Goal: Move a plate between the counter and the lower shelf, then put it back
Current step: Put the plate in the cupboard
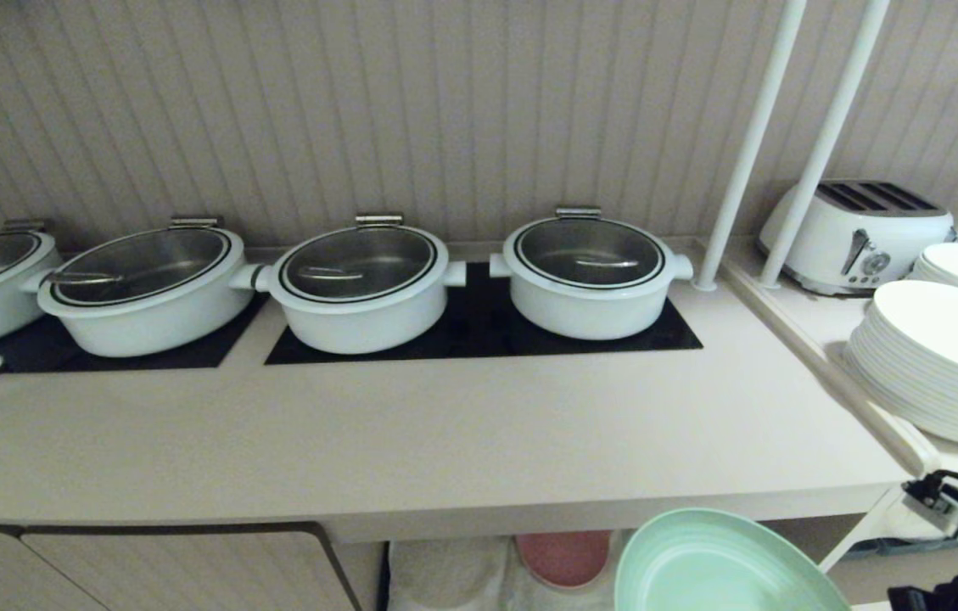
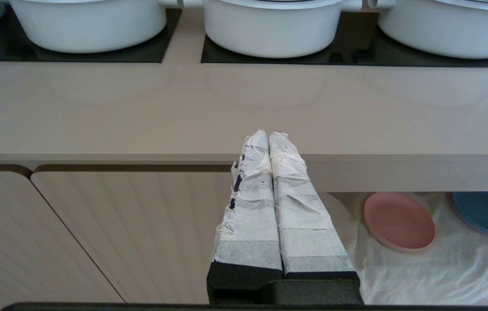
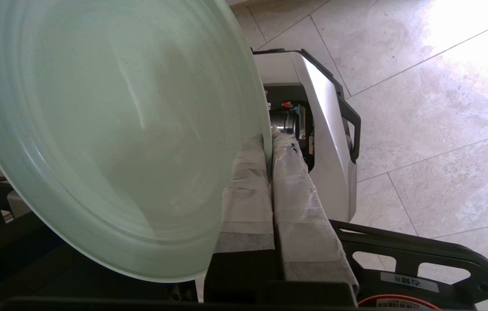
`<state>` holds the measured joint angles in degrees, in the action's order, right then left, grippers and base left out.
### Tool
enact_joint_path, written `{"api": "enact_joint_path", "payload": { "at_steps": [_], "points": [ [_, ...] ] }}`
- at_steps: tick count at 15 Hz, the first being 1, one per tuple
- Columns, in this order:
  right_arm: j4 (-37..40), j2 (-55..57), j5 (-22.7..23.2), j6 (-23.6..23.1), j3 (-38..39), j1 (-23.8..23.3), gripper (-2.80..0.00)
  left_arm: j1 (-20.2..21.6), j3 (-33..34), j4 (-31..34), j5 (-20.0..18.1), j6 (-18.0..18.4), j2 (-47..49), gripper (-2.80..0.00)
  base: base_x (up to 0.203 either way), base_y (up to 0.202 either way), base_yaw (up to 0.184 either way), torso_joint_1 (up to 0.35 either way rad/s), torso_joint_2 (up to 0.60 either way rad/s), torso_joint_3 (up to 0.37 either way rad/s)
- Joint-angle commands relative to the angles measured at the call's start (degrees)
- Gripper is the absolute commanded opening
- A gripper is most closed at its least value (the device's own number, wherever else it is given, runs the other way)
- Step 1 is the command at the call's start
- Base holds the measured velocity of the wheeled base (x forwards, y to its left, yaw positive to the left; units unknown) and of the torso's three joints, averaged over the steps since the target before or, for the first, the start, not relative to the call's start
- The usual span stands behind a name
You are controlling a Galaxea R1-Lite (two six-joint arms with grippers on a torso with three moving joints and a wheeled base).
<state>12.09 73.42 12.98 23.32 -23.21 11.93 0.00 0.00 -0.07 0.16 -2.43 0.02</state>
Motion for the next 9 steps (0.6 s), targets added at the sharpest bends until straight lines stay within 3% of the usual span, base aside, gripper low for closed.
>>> {"api": "enact_joint_path", "payload": {
  "at_steps": [1,9],
  "points": [
    [0.04,-0.04,0.11,0.23,0.01,0.02,-2.80,0.00,0.00,-0.01,0.02,-0.04,-0.02,-2.80,0.000,0.000,0.000,0.000,0.00,0.000],
    [0.04,-0.30,0.11,0.59,0.36,0.07,-2.80,0.00,0.00,-0.01,0.02,-0.04,-0.02,-2.80,0.000,0.000,0.000,0.000,0.00,0.000]
  ]
}}
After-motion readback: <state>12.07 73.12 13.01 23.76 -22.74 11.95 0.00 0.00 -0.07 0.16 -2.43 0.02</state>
